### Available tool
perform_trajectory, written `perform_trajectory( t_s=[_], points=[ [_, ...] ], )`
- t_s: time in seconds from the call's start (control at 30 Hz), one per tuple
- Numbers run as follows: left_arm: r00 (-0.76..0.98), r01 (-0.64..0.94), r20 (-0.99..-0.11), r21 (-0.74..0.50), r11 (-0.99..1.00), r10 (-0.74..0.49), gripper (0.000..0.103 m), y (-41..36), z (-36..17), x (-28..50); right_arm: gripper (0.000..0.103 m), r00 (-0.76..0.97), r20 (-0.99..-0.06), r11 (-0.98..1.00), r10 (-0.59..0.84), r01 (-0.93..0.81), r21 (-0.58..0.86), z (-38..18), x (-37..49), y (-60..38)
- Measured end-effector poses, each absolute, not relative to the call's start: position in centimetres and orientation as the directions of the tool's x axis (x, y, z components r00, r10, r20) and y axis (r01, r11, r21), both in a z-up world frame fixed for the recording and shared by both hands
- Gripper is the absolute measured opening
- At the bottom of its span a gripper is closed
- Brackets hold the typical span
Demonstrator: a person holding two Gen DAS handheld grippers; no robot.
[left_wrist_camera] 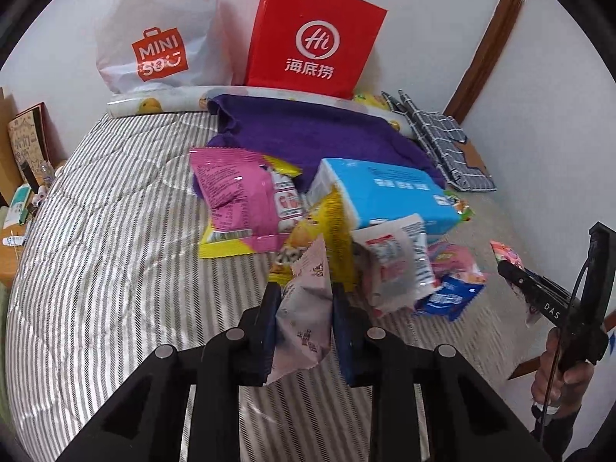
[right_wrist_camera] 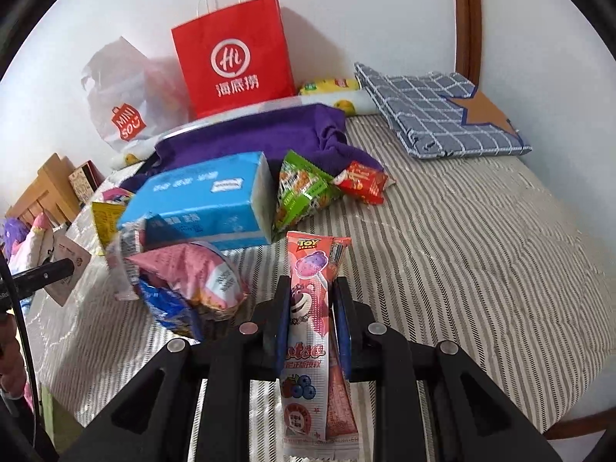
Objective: Organize snacks
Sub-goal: 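Carry the candy packet and snack stick with both grippers toward the purple towel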
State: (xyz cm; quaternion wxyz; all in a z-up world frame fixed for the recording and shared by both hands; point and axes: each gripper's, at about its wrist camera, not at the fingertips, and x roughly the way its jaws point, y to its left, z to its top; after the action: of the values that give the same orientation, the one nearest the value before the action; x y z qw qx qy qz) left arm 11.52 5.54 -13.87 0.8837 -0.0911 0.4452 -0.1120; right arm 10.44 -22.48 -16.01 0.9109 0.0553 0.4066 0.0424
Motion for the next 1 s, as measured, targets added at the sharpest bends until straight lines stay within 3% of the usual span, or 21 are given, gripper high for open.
perform_trajectory(
  t_s=[0.37, 1.0],
  points=[
    [0.606, 0.163, -0.736, -0.257, 0.953, -0.302, 0.025, 2.3, -10.0, 10.8, 0.021, 0.702, -0.693, 0.985, 0.166, -0.092, 0.143, -11.8, 9.8, -20.6],
    [0.619, 0.224, -0.708, -0.256, 0.94, -0.341, 0.025, -0.5, -5.5, 16.1, 0.022, 0.738, -0.642, 0.977, 0.208, -0.134, 0.163, -7.0, 15.3, -19.4]
  ],
)
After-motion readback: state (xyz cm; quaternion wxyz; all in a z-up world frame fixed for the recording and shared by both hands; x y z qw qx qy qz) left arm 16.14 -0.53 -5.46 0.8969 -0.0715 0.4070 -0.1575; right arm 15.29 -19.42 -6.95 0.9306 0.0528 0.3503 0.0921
